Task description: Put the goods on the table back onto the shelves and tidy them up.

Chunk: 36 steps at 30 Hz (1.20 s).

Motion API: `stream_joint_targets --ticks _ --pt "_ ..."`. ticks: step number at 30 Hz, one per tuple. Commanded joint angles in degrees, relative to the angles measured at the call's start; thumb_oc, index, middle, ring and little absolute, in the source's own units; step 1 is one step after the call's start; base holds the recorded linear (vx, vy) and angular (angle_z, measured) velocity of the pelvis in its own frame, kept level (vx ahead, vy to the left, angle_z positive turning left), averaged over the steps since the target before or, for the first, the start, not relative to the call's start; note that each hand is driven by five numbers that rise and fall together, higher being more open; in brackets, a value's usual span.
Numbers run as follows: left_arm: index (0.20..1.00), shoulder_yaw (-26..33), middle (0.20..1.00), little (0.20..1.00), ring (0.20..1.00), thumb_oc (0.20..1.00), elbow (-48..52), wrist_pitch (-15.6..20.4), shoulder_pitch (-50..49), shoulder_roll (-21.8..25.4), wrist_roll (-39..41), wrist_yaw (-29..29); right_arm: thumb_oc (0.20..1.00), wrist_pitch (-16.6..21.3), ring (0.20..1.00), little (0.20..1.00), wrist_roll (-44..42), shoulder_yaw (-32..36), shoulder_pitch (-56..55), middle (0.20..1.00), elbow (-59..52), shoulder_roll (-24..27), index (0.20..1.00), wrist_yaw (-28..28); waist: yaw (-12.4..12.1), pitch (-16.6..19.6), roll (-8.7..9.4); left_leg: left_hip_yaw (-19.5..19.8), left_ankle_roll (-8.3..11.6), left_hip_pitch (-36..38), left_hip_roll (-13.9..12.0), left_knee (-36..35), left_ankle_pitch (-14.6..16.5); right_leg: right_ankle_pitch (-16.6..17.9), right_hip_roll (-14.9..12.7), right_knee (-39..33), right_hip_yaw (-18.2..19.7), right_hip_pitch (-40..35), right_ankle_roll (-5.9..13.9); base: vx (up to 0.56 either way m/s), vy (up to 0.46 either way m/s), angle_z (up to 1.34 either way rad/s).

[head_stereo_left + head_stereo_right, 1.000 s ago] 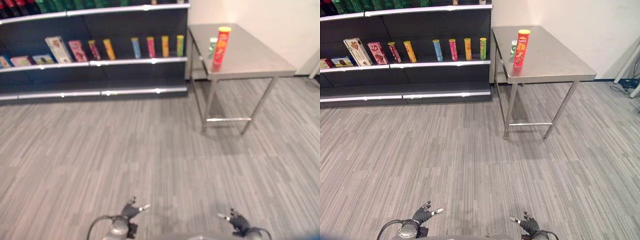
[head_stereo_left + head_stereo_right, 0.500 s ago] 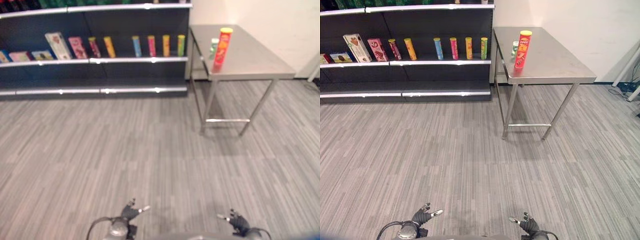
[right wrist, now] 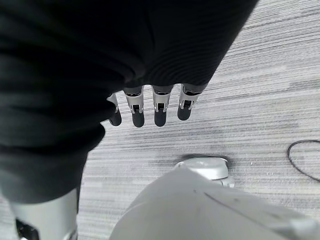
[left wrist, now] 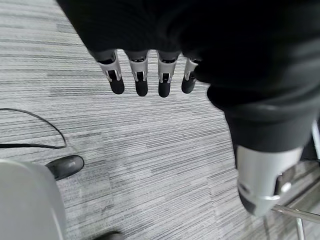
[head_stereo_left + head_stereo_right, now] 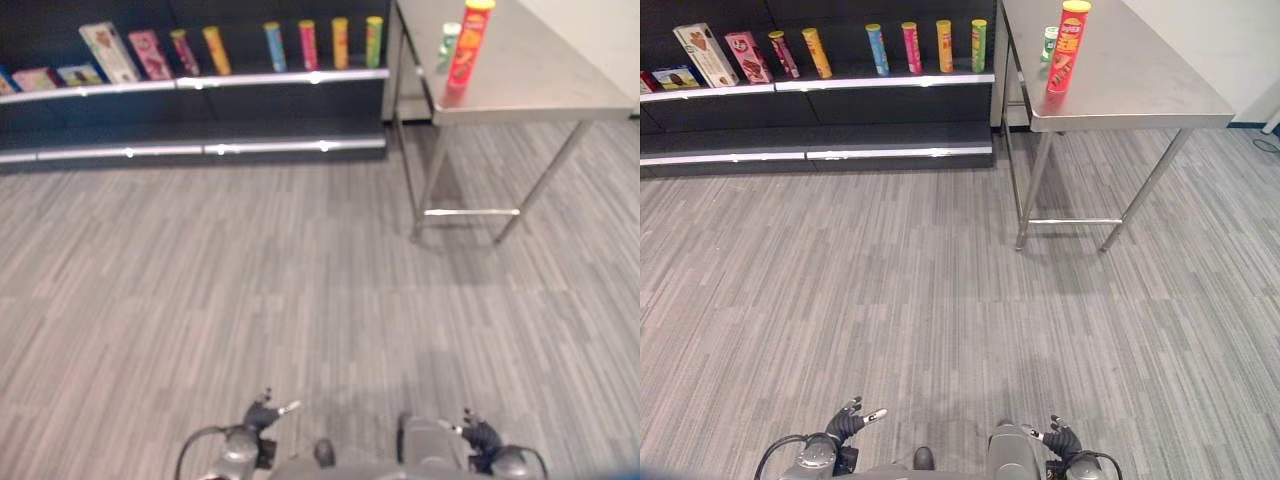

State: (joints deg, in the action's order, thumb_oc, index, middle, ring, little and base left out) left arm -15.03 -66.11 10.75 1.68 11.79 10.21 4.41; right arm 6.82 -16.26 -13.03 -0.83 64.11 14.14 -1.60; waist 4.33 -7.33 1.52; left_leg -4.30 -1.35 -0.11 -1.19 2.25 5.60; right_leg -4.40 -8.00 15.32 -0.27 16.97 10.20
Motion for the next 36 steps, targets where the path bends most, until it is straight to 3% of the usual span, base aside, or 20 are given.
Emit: stream_joint_targets --ticks 1,4,6,8,9,11,13,15,17,19,21,23,26,27,28,29,30,31,33,36 --pt "1.000 1.0 1.000 1.000 1.000 1.000 2.2 2.1 1.2 1.8 1.8 0.0 1.000 2.0 1.000 1.000 -1.6 -0.8 0.2 1.000 -0.1 0.8 1.000 0.1 1.8 0.3 2.42 3.8 3.61 9.6 0.5 3.9 9.1 5.0 5.6 -9.9 -1.9 0.5 3.31 0.43 -0.116 0.19" --pt "1.000 0.4 1.000 1.000 1.000 1.000 1.9 1.9 1.2 1.2 1.1 -0.4 1.000 2.3 1.000 1.000 -1.7 -0.9 -0.7 1.000 -0.1 0.7 1.000 0.0 3.3 0.8 1.86 6.9 4.23 13.6 -0.3 3.6 9.9 6.7 9.6 -13.8 -5.8 1.7 3.36 0.45 -0.132 0.47" --pt "1.000 0.2 1.000 1.000 1.000 1.000 1.2 2.1 1.5 0.6 1.2 -0.4 1.000 2.6 1.000 1.000 -1.5 -0.6 -1.6 1.000 -0.2 1.0 1.000 0.0 3.8 1.9 1.39 8.1 5.38 15.4 -1.0 5.1 9.1 6.4 9.5 -13.6 -6.7 0.9 2.11 0.63 -0.214 0.61" --pt "1.000 0.4 1.000 1.000 1.000 1.000 0.6 2.1 1.2 0.1 1.2 -0.4 1.000 2.7 1.000 1.000 -2.0 -0.1 -1.4 1.000 0.1 1.4 1.000 0.2 4.4 2.7 -0.08 9.2 7.95 14.5 -2.1 9.7 2.9 6.4 9.4 -11.6 -6.0 0.1 0.57 0.50 -0.162 0.72" --pt "1.000 0.7 1.000 1.000 1.000 1.000 0.9 2.0 1.0 -0.1 2.4 -0.6 1.000 2.7 1.000 1.000 -2.3 0.6 -1.7 1.000 0.0 1.8 1.000 0.0 4.7 3.0 -0.56 8.3 10.13 12.1 -3.1 16.6 -1.8 5.5 8.6 -11.0 -6.1 -0.9 -0.51 0.48 -0.155 0.56" --pt "1.000 0.8 1.000 1.000 1.000 1.000 3.2 2.3 0.8 -0.4 4.6 -0.8 1.000 3.3 1.000 1.000 -4.1 1.0 -1.5 1.000 -1.2 2.6 1.000 -0.2 4.3 2.1 0.07 6.4 11.23 4.9 -2.5 31.1 -8.0 3.9 7.4 -10.6 -5.7 -3.5 -2.65 0.43 -0.164 0.47" --pt "1.000 0.5 1.000 1.000 1.000 1.000 4.3 2.1 1.3 -0.1 3.9 -0.2 1.000 3.3 1.000 1.000 -4.3 0.9 -0.4 1.000 -2.0 3.6 1.000 -1.0 3.2 0.7 1.04 2.6 10.27 -0.5 -3.6 43.1 -9.4 1.5 7.5 -11.4 -4.1 -7.5 -4.93 0.43 -0.192 -0.08" --pt "1.000 0.3 1.000 1.000 1.000 1.000 4.9 2.1 1.6 -0.1 4.3 -0.3 1.000 3.2 1.000 1.000 -4.9 0.6 0.5 1.000 -2.3 3.7 1.000 -1.2 1.9 -0.2 2.04 0.1 7.50 -5.4 -4.6 46.5 -6.6 -0.1 6.9 -12.3 -2.5 -11.3 -5.67 0.45 -0.120 -0.35" --pt "1.000 0.0 1.000 1.000 1.000 1.000 5.6 2.3 1.6 -0.4 4.8 -0.4 1.000 3.2 1.000 1.000 -5.0 0.1 1.6 1.000 -3.3 4.0 1.000 -1.1 0.5 -0.7 2.38 -0.5 7.10 -10.1 -4.5 42.1 -3.6 -1.6 5.8 -13.6 -1.5 -15.1 -4.85 0.53 0.011 -0.02" --pt "1.000 -0.3 1.000 1.000 1.000 1.000 5.5 2.6 1.3 -0.7 5.2 0.0 1.000 3.1 1.000 1.000 -4.7 0.3 1.9 1.000 -4.0 4.3 1.000 -1.2 -0.2 -0.5 1.64 -1.2 7.76 -11.6 -6.7 28.8 -3.1 -3.9 4.4 -13.4 -1.3 -17.2 -3.67 0.56 0.137 -0.13" --pt "1.000 -0.4 1.000 1.000 1.000 1.000 6.5 2.8 0.7 -0.6 5.7 0.3 1.000 3.1 1.000 1.000 -4.1 0.4 2.1 1.000 -5.0 4.6 1.000 -1.4 -1.7 -0.3 0.67 -0.9 8.85 -14.2 -8.9 11.9 -5.9 -6.1 3.4 -13.4 -1.2 -19.8 -2.42 0.63 0.232 0.00" --pt "1.000 0.0 1.000 1.000 1.000 1.000 6.7 3.2 0.6 -0.6 6.7 0.5 1.000 3.2 1.000 1.000 -2.9 0.3 2.4 1.000 -4.7 4.5 1.000 -1.8 -3.4 0.5 -0.90 2.0 11.59 -15.9 -9.1 0.1 -11.5 -7.6 2.8 -14.0 -0.3 -23.1 -0.98 0.74 0.267 -0.27" --pt "1.000 1.3 1.000 1.000 1.000 1.000 4.8 3.7 -0.2 -0.6 6.6 0.9 1.000 3.0 1.000 1.000 -0.7 0.3 2.0 1.000 -3.3 4.1 1.000 -1.4 -5.0 1.3 -0.72 3.2 14.08 -20.1 -10.1 -4.6 -14.7 -9.5 -0.7 -14.8 1.6 -28.6 1.79 0.82 0.341 -0.41" --pt "1.000 1.6 1.000 1.000 1.000 1.000 3.2 3.5 -1.1 -0.8 5.7 0.5 1.000 2.6 1.000 1.000 0.2 0.1 1.7 1.000 -2.5 3.8 1.000 -0.9 -5.4 2.4 -0.87 2.3 13.83 -18.7 -10.7 -4.8 -14.7 -9.1 -2.4 -15.2 1.8 -30.0 3.06 0.83 0.425 -0.50" --pt "1.000 1.7 1.000 1.000 1.000 1.000 3.5 3.6 -1.5 -0.7 5.7 0.6 1.000 2.5 1.000 1.000 0.9 0.2 1.1 1.000 -2.9 3.4 1.000 -0.9 -6.2 2.2 -0.86 2.0 14.30 -18.4 -10.9 -3.6 -16.7 -8.3 -4.3 -14.9 1.1 -31.1 3.92 0.74 0.414 -1.00" --pt "1.000 1.9 1.000 1.000 1.000 1.000 3.6 3.6 -1.3 -0.4 5.6 0.6 1.000 2.1 1.000 1.000 1.4 0.1 0.9 1.000 -3.0 3.0 1.000 -0.4 -6.3 2.2 -0.13 1.1 14.13 -18.4 -10.2 -2.0 -16.2 -6.3 -6.7 -14.9 1.1 -31.1 4.80 0.78 0.452 -1.07" --pt "1.000 1.7 1.000 1.000 1.000 1.000 3.6 3.6 -0.8 0.4 4.5 1.0 1.000 1.9 1.000 1.000 1.9 0.1 0.6 1.000 -2.9 2.4 1.000 -0.1 -5.8 1.9 1.16 -1.2 13.57 -18.4 -8.7 1.9 -14.1 4.0 -11.1 -11.8 1.5 -28.2 4.80 0.54 0.314 -1.01" --pt "1.000 1.7 1.000 1.000 1.000 1.000 3.6 3.6 -0.8 0.4 4.5 1.0 1.000 1.9 1.000 1.000 1.9 0.1 0.6 1.000 -2.9 2.4 1.000 -0.1 -5.9 2.0 1.11 -1.2 13.56 -18.6 -8.8 2.0 -14.1 4.1 -11.0 -11.9 1.6 -28.0 4.80 0.49 0.302 -0.51" --pt "1.000 2.2 1.000 1.000 1.000 1.000 3.7 3.7 -0.3 1.8 4.5 0.9 1.000 1.6 1.000 1.000 1.7 -0.1 0.8 1.000 -3.0 2.2 1.000 -0.2 -5.8 2.1 2.38 -3.2 11.87 -17.5 -7.1 3.6 -11.6 12.6 -13.7 -9.6 3.0 -25.1 4.80 0.36 0.260 -0.16" --pt "1.000 3.1 1.000 1.000 1.000 1.000 4.5 3.6 0.3 3.8 4.7 0.9 1.000 1.8 1.000 1.000 0.8 -0.6 1.2 1.000 -4.8 1.9 1.000 0.2 -5.5 2.4 2.88 -5.9 9.66 -14.9 -6.5 3.9 -8.2 19.7 -14.4 -8.3 2.9 -20.7 4.80 0.37 0.196 -0.20"
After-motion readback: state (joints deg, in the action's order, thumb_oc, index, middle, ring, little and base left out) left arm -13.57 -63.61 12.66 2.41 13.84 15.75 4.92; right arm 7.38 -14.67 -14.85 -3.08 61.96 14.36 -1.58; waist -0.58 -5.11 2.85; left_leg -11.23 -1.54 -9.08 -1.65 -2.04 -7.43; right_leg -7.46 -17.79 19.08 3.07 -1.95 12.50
